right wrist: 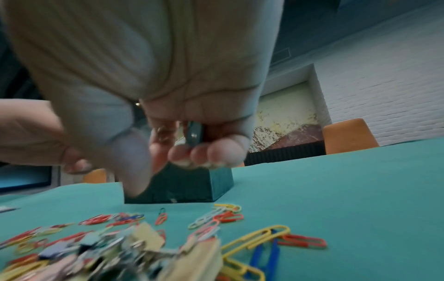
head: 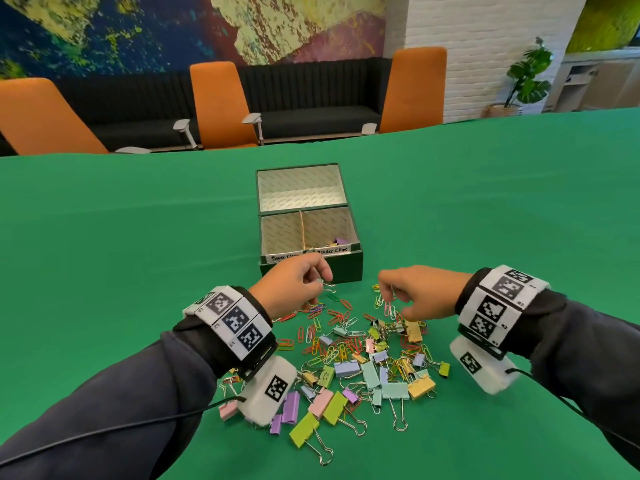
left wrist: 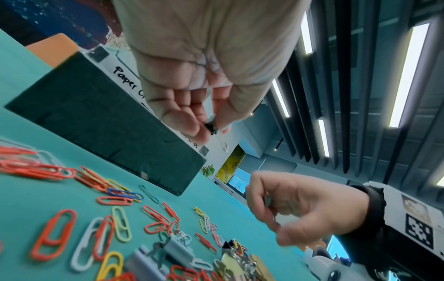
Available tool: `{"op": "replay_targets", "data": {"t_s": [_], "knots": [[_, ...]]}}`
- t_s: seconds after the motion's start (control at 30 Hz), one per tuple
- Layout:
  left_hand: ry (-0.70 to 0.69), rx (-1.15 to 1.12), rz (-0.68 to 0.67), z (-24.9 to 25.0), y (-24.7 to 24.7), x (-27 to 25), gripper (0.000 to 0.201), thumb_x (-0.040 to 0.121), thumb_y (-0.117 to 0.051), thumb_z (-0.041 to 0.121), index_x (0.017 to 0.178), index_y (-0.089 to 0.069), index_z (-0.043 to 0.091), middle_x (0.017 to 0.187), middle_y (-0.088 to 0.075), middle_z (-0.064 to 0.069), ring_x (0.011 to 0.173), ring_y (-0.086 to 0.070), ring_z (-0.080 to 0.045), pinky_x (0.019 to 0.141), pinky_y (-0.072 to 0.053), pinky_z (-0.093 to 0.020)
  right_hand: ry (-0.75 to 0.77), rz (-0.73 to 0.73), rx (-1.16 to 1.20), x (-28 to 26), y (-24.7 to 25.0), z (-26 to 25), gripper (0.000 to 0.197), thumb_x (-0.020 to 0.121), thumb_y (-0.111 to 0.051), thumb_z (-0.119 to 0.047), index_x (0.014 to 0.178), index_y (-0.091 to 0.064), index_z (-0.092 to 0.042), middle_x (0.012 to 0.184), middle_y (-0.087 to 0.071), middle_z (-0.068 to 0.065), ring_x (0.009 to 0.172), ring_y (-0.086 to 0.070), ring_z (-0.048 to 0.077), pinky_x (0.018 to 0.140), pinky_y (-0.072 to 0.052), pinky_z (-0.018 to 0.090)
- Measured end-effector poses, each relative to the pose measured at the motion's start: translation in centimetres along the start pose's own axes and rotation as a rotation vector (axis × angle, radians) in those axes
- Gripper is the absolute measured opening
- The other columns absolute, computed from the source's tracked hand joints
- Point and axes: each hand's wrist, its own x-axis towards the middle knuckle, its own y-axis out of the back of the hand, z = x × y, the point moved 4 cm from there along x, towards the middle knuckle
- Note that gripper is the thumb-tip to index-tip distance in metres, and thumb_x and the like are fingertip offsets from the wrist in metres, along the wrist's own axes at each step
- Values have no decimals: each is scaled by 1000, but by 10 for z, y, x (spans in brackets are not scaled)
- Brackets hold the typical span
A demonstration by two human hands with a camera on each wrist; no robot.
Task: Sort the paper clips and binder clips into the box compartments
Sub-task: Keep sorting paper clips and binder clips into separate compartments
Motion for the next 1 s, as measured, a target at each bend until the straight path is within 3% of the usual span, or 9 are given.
{"op": "replay_targets", "data": {"t_s": [0.13, 0.23, 0.3, 0.37, 0.47, 0.57, 0.7, 0.9, 1.0], "knots": [[1, 9, -7, -3, -2, 1, 22, 85, -53, 2, 78, -52, 24, 68, -50, 2, 63, -53, -18, 67, -53, -38, -38, -194, -112, -8, -21, -4, 27, 77, -68, -24, 93, -46, -25, 76, -45, -7, 70, -45, 12, 55, -33, 21], [-24, 22, 5, 0, -6, 4, 17, 84, -57, 4, 81, -59, 21, 67, -49, 6, 59, -45, -9, 60, -44, -19, -129, -206, -200, -8, -34, 0, 31, 79, -68, -31, 95, -44, -18, 88, -49, -1, 82, -47, 19, 66, -37, 26], [-40, 5, 2, 4, -7, 4, 14, 85, -59, 5, 88, -65, 17, 69, -51, 6, 60, -45, -6, 58, -40, -13, -154, -190, -190, -6, -34, 1, 28, 82, -65, -28, 92, -41, -17, 84, -49, 0, 80, -46, 20, 65, -36, 26], [-45, -13, -1, 4, -8, 5, 15, 85, -59, 7, 94, -68, 15, 74, -55, 3, 66, -48, -8, 64, -42, -16, -153, -161, -200, -2, -33, 1, 17, 87, -57, -22, 88, -41, -16, 72, -44, -3, 79, -45, 21, 58, -34, 24], [-17, -93, -4, -3, -6, 6, 18, 84, -61, 5, 97, -67, 17, 73, -56, 4, 68, -50, -8, 67, -43, -16, -157, -123, -236, 5, -32, 0, 6, 88, -46, -13, 82, -45, -13, 65, -37, -4, 78, -45, 22, 60, -36, 25], [17, -208, 19, -11, 0, 8, 20, 83, -62, 0, 92, -62, 17, 71, -54, 4, 64, -49, -9, 63, -43, -19, -146, -73, -201, 9, -25, 1, 22, 88, -43, -13, 66, -40, -17, 63, -37, -4, 73, -44, 21, 53, -31, 21], [24, -183, 119, -2, 20, 15, 16, 85, -60, 2, 87, -58, 18, 74, -56, 3, 63, -53, -8, 58, -47, -16, -143, 46, 87, 10, 6, 5, 26, 90, -45, -17, 65, -40, -23, 64, -47, -7, 55, -41, 6, 51, -33, 17], [90, -152, 281, 13, 53, 59, 9, 87, -57, 3, 90, -57, 12, 82, -62, -4, 64, -59, -10, 60, -53, -19, -210, 204, 971, 30, 34, 6, 17, 91, -41, -2, 76, -46, -8, 68, -52, 13, 45, -48, 16, 42, -45, 24], [153, -189, 256, 11, 56, 76, 22, 86, -57, 2, 108, -58, 5, 91, -62, -6, 77, -62, -15, 71, -55, -24, -246, 275, 1214, 45, 48, 2, 15, 94, -37, 1, 81, -42, -6, 76, -54, 14, 53, -55, 18, 43, -51, 19]]}}
